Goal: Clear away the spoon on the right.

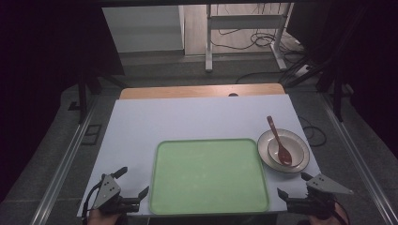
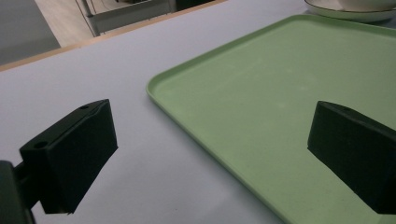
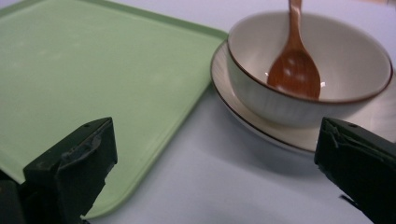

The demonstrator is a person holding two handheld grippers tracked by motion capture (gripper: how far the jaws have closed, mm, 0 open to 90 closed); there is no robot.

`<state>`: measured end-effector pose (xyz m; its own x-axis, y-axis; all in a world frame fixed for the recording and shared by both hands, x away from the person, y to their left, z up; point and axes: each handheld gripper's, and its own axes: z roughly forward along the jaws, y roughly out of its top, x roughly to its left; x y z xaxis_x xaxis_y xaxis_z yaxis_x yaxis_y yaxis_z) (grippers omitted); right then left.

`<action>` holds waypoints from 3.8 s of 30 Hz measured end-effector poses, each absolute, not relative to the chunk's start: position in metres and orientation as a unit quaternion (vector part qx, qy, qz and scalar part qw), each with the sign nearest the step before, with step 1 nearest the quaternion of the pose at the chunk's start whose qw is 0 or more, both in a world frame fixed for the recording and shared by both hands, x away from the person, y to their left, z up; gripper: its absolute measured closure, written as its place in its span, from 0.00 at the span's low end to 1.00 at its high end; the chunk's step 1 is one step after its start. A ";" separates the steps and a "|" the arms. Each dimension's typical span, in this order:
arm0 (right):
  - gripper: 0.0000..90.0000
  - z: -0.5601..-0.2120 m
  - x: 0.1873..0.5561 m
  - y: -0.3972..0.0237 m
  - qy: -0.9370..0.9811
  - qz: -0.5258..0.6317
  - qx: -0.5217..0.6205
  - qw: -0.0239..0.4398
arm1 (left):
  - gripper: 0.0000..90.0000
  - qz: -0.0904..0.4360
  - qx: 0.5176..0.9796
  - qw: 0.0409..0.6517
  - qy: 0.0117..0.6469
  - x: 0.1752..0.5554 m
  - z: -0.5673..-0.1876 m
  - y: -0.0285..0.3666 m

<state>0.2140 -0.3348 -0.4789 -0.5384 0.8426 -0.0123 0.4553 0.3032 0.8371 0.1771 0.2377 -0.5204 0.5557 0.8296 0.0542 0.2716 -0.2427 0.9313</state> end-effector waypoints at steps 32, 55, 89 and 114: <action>0.00 -0.477 0.215 -0.336 0.761 0.417 0.432 0.244 | 0.01 0.286 0.735 0.486 0.376 0.178 -0.520 0.237; 0.00 -0.464 0.232 -0.330 0.765 0.415 0.421 0.255 | 0.02 0.285 0.728 0.490 0.386 0.178 -0.521 0.239; 0.00 -0.447 0.274 -0.330 0.772 0.404 0.429 0.237 | 0.02 0.278 0.723 0.498 0.391 0.178 -0.521 0.242; 0.00 -0.441 0.325 -0.321 0.782 0.386 0.436 0.222 | 0.03 0.289 0.734 0.483 0.379 0.177 -0.521 0.236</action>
<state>0.3247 -0.3205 -0.4412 -0.5210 0.8535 -0.0110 0.5105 0.3219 0.7974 0.1773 0.2365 -0.5207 0.5458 0.8359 0.0590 0.2761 -0.2458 0.9292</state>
